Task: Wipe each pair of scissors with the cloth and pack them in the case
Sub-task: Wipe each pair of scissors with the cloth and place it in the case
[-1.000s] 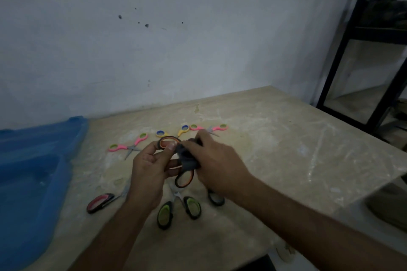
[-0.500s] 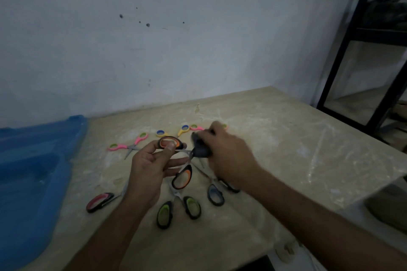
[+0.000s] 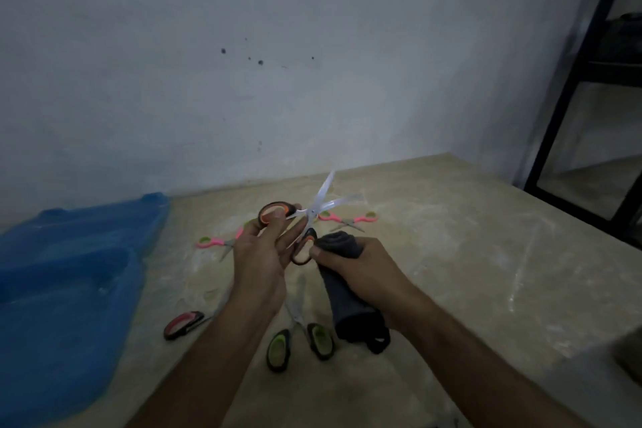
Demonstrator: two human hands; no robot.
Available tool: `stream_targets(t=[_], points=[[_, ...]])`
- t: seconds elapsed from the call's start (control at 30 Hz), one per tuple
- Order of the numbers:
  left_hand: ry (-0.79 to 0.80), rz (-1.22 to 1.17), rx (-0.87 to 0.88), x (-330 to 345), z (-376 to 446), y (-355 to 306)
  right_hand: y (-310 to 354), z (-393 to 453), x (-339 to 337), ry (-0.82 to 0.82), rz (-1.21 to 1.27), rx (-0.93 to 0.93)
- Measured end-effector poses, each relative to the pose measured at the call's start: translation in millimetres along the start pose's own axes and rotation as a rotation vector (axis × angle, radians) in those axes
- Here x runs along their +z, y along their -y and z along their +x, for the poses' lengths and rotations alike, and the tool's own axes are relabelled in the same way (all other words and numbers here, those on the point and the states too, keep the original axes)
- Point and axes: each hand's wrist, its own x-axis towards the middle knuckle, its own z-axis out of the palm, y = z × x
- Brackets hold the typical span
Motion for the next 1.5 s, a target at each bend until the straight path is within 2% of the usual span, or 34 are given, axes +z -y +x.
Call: stream_targets(t=[0.13,0.23,0.4,0.5,0.63,0.8,1.0,1.13,1.27,1.33,1.4,1.5], points=[[0.045,0.052,0.037,2.2,-0.9,-8.0,4.2,10.4,0.1,-0.062,0.033,-0.133],[0.045,0.145,0.05,-1.5,-1.8,-9.4,10.9,10.0,-9.4,-0.073,0.01,-0.141],[-0.064,-0.014,0.071,6.8,-2.7,-8.2,-0.6,-5.6,5.7,-0.069,-0.005,-0.099],[-0.068,-0.057,0.062,16.3,-3.8,-5.9,-5.3,-6.5,15.0,-0.063,0.103,-0.044],[-0.006,-0.075,-0.012,19.2,-9.2,-7.7,1.2,-0.5,8.8,-0.114,0.211,-0.101],[0.043,0.282,0.084,9.8,-13.5,-10.8,6.1,5.4,-9.2,-0.158,0.224,-0.199],[0.08,0.349,0.059,2.1,-23.4,-6.8,16.7,16.5,-13.1,-0.129,0.134,-0.197],[0.2,0.484,0.165,-14.0,-12.6,-39.1,22.3,17.7,-18.5,0.018,0.009,-0.119],[0.417,0.793,0.071,-36.7,-3.3,-78.2,25.4,9.8,1.5,0.179,-0.084,-0.179],[0.382,0.833,0.033,-55.7,-2.9,-92.7,20.7,3.3,23.4,0.167,-0.086,-0.221],[0.275,0.855,0.045,-83.0,-4.7,-110.7,11.9,-6.4,45.8,0.149,-0.051,-0.214],[0.081,0.913,0.083,-139.1,-5.7,-150.7,-0.4,-22.5,77.3,0.22,-0.047,-0.205]])
